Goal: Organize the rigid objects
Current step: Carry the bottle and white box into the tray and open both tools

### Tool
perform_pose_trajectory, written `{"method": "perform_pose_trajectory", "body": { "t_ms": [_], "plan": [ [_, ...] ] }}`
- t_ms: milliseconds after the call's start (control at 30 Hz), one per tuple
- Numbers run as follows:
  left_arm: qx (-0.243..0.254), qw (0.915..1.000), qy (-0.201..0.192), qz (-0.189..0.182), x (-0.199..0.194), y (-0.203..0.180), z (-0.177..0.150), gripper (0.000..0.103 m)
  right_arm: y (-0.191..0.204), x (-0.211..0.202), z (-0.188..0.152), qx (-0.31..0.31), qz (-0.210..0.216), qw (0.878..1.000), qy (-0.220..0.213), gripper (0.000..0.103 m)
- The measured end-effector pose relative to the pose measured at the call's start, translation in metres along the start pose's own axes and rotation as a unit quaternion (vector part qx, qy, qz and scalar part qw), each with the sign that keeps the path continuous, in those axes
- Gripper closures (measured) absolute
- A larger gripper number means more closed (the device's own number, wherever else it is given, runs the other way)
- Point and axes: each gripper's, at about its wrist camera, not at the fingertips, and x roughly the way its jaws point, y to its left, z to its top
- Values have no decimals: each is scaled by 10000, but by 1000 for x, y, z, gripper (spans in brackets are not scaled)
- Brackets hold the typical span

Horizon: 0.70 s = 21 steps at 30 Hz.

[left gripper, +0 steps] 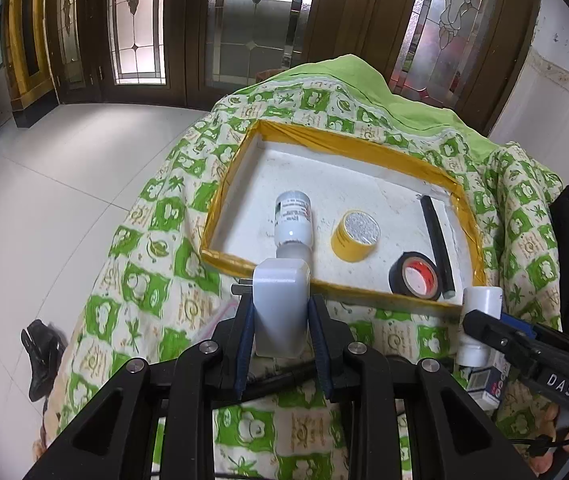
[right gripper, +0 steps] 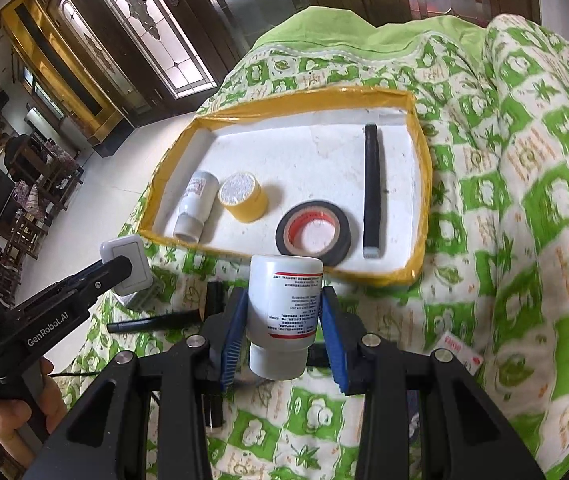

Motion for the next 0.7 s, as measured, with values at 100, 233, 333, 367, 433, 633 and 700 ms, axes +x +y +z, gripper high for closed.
{"method": "perform_pose_trajectory", "body": {
  "t_ms": [100,233,333,367,433,633,700],
  "plan": [
    [-9,10000,-1,2,5,2,9,76,-3,2,8,10,-25,10000,-29,67],
    [-40,10000,-3,-12,12,4,24,76,-8,6,21,44,-66,10000,-50,67],
    [-57,10000,0,-2,18,6,34,76,-14,11,30,121,-71,9999,-51,67],
    [-62,10000,8,7,21,7,38,76,-15,12,32,147,-73,9998,-55,67],
    [-75,10000,21,18,25,8,42,76,-19,15,37,191,-81,9998,-62,67],
    [-95,9999,93,61,39,11,52,76,-25,22,48,292,-77,9995,-60,67],
    [-100,9998,127,81,43,12,53,76,-27,24,51,343,-60,9994,-60,67]
  ]
}}
